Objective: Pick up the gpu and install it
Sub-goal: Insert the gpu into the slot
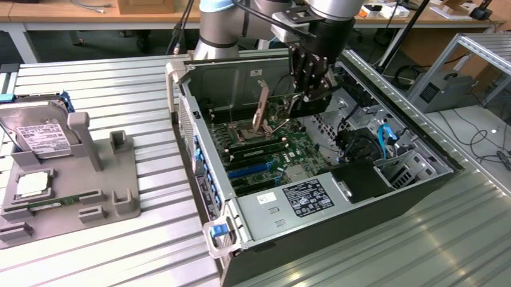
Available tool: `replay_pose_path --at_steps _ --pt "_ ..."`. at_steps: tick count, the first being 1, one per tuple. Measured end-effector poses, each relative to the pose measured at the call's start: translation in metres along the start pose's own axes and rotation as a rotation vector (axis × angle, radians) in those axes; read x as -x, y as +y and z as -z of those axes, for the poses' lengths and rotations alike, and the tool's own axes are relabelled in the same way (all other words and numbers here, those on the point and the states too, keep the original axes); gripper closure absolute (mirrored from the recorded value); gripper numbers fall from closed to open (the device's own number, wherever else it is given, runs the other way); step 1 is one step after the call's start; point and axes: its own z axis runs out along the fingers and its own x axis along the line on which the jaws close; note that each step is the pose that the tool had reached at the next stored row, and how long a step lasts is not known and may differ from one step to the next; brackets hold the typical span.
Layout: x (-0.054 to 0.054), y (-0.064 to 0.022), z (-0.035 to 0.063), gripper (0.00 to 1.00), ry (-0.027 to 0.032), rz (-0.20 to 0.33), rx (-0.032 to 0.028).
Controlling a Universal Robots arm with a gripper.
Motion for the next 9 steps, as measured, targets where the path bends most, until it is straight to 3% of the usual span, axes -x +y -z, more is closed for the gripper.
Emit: replay_pose_path --at_steps 9 --pt "0.0 0.0015 -0.0014 0.73 0.0 0.0 0.0"
